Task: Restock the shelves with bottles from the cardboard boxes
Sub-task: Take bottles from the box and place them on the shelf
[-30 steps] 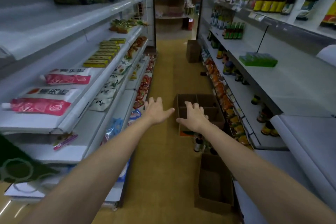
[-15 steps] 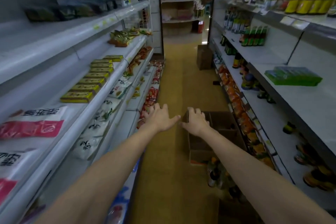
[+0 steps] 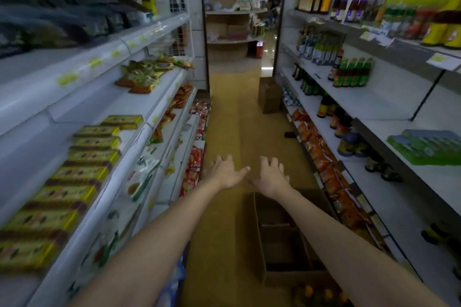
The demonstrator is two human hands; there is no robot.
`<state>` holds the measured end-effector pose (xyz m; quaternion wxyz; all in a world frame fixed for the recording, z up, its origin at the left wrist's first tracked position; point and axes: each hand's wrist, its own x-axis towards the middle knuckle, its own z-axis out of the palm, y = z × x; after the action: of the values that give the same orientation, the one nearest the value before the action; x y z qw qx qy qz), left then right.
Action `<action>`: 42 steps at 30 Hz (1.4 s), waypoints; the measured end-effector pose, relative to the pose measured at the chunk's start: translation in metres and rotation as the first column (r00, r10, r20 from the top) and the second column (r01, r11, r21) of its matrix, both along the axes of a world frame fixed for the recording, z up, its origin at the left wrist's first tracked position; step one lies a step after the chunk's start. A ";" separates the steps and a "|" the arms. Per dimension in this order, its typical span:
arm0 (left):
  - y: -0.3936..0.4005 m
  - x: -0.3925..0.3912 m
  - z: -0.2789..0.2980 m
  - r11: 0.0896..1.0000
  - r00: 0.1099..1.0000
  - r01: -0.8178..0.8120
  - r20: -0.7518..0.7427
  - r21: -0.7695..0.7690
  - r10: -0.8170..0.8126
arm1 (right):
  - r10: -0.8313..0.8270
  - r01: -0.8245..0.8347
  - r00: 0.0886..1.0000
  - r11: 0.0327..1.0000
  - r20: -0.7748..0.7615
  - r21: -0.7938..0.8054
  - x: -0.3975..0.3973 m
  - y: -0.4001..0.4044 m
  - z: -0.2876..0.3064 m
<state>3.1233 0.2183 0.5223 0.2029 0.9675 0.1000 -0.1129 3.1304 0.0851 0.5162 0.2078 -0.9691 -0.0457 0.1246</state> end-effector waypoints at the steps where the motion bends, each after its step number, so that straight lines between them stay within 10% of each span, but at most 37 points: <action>1: 0.002 0.023 0.000 1.000 1.000 0.019 0.014 -0.009 -0.019 | -0.023 0.023 1.000 1.000 -0.001 0.011 0.019 0.001 0.002; 42: -0.068 0.774 -0.019 0.726 0.727 0.687 -0.018 0.024 -0.687 | -0.634 0.633 0.773 0.767 -0.022 0.106 0.685 -0.054 -0.025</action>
<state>3.8976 0.1498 0.5038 0.1322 0.9384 -0.2624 -0.1820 3.8158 0.0313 0.4909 0.2890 -0.9161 0.2754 0.0374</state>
